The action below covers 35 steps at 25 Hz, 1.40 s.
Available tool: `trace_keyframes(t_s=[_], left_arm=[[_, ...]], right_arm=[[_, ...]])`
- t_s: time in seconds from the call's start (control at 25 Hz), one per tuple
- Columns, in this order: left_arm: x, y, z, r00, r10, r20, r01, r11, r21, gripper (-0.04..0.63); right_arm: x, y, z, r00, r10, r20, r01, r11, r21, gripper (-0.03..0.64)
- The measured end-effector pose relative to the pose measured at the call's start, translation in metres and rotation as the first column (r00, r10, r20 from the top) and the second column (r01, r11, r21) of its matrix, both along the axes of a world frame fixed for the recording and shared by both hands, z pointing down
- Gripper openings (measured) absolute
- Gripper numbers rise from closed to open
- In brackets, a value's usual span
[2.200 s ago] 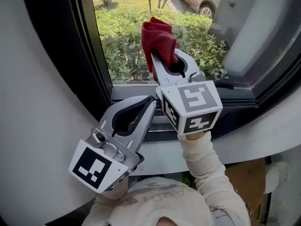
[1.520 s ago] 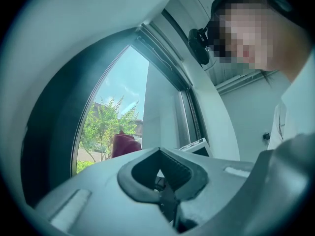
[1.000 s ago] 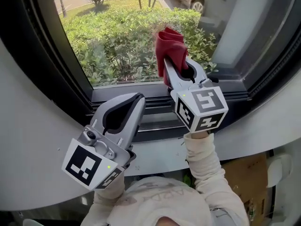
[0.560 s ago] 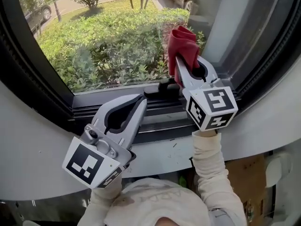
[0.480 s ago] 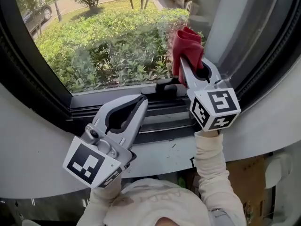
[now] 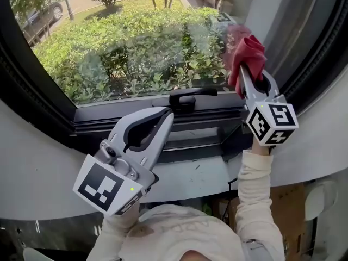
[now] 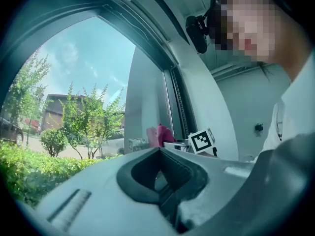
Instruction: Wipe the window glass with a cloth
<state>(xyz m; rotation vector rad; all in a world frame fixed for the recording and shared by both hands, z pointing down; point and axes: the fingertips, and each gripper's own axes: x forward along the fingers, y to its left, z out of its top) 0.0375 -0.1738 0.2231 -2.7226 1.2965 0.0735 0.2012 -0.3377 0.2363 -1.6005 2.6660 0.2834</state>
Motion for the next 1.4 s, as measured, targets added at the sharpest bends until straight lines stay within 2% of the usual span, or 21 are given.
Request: trace_keyframes(t_s=[0.36,0.76,0.88,1.08,1.4], left_arm=[[-0.001,0.004,0.0,1.0,0.005,-0.003,-0.005,1.0,0.0,0.001],[-0.026,0.016,0.002,1.0,0.0,-0.018,0.0,1.0,0.0,0.003],[-0.037,0.02,0.003,1.0,-0.008,-0.025,0.008,1.0,0.0,0.003],[-0.057,0.027,0.006,0.999,-0.017,-0.041,0.017,1.0,-0.002,0.001],[-0.102,0.042,0.008,0.996,-0.046,-0.074,0.047,0.999,0.0,0.003]], right_arm=[[0.048,-0.012,0.005,0.994,0.105,-0.013,-0.105,0.994,-0.021,0.077],[0.044,-0.01,0.015,0.984,0.177,0.032,-0.177,0.984,-0.02,0.071],[0.029,-0.006,0.021,0.983,0.183,0.02,-0.182,0.983,-0.03,0.067],[-0.016,0.004,0.011,0.991,0.128,0.047,-0.126,0.991,-0.043,0.066],[-0.132,0.033,-0.017,1.0,0.013,0.017,-0.013,1.0,-0.001,0.067]])
